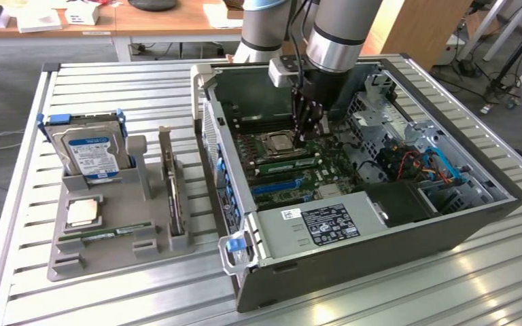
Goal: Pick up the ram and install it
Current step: 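Press down the ram until it locks into place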
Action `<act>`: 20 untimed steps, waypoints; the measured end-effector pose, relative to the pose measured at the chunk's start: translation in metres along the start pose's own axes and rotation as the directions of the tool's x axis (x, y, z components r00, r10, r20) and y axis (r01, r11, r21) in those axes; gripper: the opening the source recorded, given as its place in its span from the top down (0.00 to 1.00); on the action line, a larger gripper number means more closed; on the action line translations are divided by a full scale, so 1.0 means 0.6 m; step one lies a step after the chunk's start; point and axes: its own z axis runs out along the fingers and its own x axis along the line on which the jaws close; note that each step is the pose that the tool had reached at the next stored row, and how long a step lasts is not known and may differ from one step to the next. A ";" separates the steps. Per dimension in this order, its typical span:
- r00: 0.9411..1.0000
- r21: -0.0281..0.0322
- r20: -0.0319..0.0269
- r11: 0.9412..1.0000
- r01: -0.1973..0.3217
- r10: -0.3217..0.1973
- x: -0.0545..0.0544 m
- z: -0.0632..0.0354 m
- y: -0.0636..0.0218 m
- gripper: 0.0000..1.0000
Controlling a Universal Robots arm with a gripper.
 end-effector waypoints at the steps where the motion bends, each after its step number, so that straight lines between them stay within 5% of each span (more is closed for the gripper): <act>1: 1.000 0.000 0.000 1.000 0.000 0.000 0.000 0.000 0.000 0.89; 12: 0.999 0.000 0.002 0.999 -0.049 0.049 0.000 0.000 0.000 0.89; 20: 0.988 0.000 0.005 0.988 -0.153 0.153 0.000 0.000 0.000 0.89</act>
